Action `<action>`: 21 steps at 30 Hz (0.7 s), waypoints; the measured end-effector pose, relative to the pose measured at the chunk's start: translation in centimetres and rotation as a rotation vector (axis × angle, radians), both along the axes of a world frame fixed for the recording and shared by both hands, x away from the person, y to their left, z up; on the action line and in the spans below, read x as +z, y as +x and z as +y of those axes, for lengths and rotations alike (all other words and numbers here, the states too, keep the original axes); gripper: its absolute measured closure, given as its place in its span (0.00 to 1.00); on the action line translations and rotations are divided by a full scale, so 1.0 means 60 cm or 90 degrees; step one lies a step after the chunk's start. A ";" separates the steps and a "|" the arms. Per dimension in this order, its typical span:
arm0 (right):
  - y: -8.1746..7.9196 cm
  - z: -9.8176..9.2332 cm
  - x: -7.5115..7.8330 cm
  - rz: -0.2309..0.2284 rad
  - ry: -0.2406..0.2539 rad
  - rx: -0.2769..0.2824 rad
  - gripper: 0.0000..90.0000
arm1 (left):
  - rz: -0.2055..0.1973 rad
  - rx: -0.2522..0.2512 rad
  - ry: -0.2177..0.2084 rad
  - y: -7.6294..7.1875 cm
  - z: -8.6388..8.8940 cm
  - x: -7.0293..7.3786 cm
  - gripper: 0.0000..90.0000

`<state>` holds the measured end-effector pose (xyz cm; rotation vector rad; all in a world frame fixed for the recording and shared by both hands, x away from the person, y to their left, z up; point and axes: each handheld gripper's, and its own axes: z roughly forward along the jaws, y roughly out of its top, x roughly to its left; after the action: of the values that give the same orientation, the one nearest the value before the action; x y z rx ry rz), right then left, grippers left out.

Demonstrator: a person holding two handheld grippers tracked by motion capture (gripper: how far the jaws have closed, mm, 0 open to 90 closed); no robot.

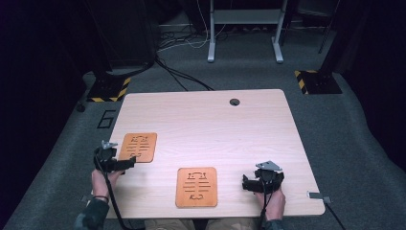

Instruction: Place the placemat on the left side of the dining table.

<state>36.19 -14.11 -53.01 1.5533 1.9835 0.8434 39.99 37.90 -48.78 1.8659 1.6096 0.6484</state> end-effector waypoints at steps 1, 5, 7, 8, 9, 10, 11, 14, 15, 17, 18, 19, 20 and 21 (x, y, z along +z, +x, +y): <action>0.000 0.000 0.000 0.000 0.000 0.000 0.01 | 0.002 0.001 0.002 -0.012 -0.001 -0.008 0.00; 0.000 0.000 0.000 0.000 0.000 0.000 0.01 | 0.002 0.014 0.025 -0.048 -0.002 -0.048 0.00; 0.000 0.000 0.000 0.000 0.000 0.001 0.01 | 0.006 0.020 0.028 -0.059 -0.001 -0.065 0.00; 0.000 0.000 0.000 0.000 0.000 0.001 0.01 | -0.007 0.022 0.020 -0.064 0.001 -0.070 0.00; 0.000 0.000 0.000 0.000 0.000 0.001 0.01 | -0.007 0.022 0.020 -0.064 0.001 -0.070 0.00; 0.000 0.000 0.000 0.000 0.000 0.001 0.01 | -0.013 0.025 0.010 -0.067 0.003 -0.073 0.00; 0.000 0.000 0.000 0.000 0.000 0.001 0.01 | -0.012 0.028 0.002 -0.067 0.006 -0.074 0.00; 0.000 0.000 0.000 0.000 -0.001 0.000 0.01 | -0.013 0.026 0.003 -0.066 0.007 -0.074 0.00; 0.000 0.000 0.000 0.000 -0.001 0.000 0.01 | -0.013 0.026 0.003 -0.066 0.007 -0.074 0.00; 0.000 0.000 0.000 0.001 0.000 0.000 0.01 | -0.013 0.027 0.002 -0.066 0.006 -0.074 0.00; 0.000 0.000 0.000 0.001 0.000 0.000 0.01 | -0.013 0.027 0.002 -0.066 0.006 -0.074 0.00; 0.000 0.000 0.000 0.001 0.000 0.001 0.01 | -0.013 0.027 0.003 -0.066 0.007 -0.074 0.00; 0.000 0.000 0.000 0.001 0.000 0.001 0.01 | -0.013 0.027 0.002 -0.066 0.007 -0.074 0.00; 0.000 0.000 0.000 0.001 0.000 0.001 0.01 | -0.013 0.027 0.003 -0.066 0.007 -0.074 0.00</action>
<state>36.20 -14.10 -53.03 1.5526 1.9861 0.8429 36.01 38.30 -53.23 1.8268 1.6405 0.6879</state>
